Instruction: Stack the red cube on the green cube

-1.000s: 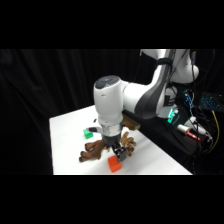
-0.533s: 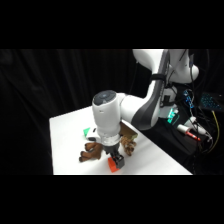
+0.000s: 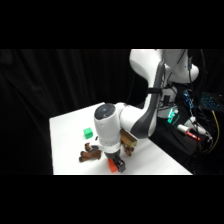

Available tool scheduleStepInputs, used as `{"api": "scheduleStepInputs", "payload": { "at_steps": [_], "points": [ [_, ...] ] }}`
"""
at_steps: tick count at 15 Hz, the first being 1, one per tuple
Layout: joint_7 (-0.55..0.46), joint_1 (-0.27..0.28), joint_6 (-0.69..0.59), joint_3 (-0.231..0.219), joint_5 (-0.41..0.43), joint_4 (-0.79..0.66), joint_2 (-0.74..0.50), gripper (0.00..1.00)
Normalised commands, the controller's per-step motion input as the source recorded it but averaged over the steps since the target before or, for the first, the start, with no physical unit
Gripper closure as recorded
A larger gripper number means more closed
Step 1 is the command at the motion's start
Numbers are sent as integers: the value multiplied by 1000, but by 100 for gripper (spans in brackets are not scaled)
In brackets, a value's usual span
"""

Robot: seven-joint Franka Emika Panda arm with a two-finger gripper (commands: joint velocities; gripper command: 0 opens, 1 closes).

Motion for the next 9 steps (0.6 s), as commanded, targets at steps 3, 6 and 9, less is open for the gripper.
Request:
{"api": "scheduleStepInputs", "payload": {
  "at_steps": [3, 6, 9],
  "points": [
    [37, 68, 117, -63, 64, 96, 96, 28],
    [55, 92, 107, -94, 25, 61, 34, 52],
    [69, 116, 83, -115, -20, 25, -25, 67]
  ]
}}
